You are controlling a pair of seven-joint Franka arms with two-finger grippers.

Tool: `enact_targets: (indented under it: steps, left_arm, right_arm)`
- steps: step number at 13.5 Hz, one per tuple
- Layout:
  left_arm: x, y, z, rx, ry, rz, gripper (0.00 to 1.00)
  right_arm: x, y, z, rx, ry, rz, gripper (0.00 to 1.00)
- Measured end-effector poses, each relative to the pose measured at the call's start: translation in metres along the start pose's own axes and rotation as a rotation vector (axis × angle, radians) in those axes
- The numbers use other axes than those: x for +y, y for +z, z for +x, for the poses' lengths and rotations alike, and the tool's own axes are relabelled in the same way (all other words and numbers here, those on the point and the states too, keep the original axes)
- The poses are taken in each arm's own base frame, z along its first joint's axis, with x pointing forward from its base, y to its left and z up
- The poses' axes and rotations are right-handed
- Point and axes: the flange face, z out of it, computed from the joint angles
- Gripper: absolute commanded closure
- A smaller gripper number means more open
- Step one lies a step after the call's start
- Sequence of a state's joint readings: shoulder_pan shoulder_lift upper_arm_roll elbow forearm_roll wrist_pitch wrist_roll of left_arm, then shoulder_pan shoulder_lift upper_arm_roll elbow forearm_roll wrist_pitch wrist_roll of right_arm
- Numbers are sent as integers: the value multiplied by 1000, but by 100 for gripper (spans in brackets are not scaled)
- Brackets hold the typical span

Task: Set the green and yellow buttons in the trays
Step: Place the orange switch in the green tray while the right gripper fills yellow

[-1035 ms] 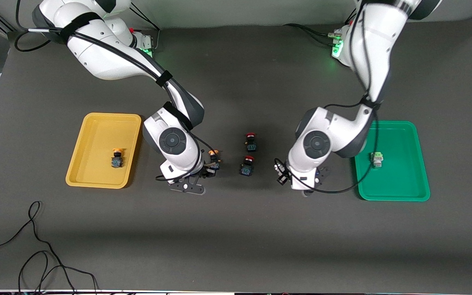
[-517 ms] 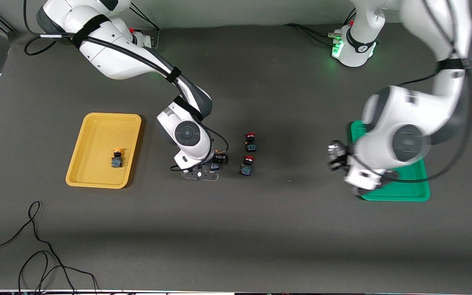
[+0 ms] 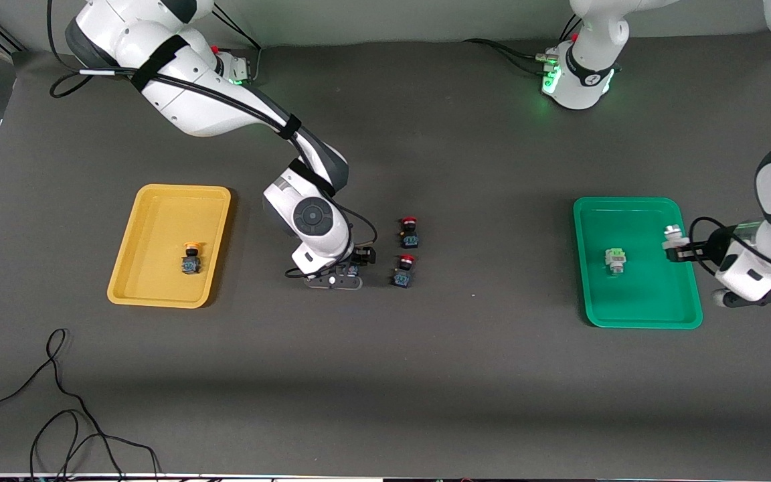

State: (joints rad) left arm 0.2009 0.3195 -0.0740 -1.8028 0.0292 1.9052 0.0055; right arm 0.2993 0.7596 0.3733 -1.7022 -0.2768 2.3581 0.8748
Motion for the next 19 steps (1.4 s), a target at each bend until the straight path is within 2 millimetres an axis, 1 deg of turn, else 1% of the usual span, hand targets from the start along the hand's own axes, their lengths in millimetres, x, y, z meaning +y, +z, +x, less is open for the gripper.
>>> enact_targets:
  steps: [2,4,6,7,8,9,10,12,13,14,15,16,17,19]
  left_arm:
    - [-19,45,-4,48,52,3,91]
    - [-40,88,-14,86,93,0,91]
    - [-55,124,-23,119,117,-2,91]
    - [-57,139,-25,130,122,-3,87]
    - [-56,150,-26,132,126,-5,66]
    - [-54,155,-25,130,131,-7,15]
    - [-52,156,-25,130,137,-7,0]
    - [-48,153,-22,136,148,-7,0]
    - [-48,147,-19,136,151,-6,0]
    - [-48,138,-15,127,154,-6,0]
    - [-50,123,-10,113,156,-7,0]
    - [-52,102,-5,100,155,-6,0]
    - [-54,78,-2,91,154,-5,0]
    - [-55,27,-2,76,154,-1,0]
  right_arm:
    - [0,-2,2,9,0,5,100]
    - [1,-13,10,30,8,20,100]
    - [8,-35,20,48,18,11,100]
    - [19,-54,28,46,6,-16,100]
    - [33,-79,36,37,-10,-46,100]
    - [52,-111,43,24,-23,-64,100]
    - [73,-149,50,14,-46,-66,100]
    - [127,-227,56,11,-90,-87,100]
    - [156,-258,57,17,-99,-99,100]
    - [182,-280,58,18,-104,-108,100]
    - [208,-294,61,16,-119,-114,100]
    - [235,-300,65,7,-140,-113,100]
    - [263,-300,72,-6,-156,-103,100]
    - [327,-293,84,-39,-186,-70,100]
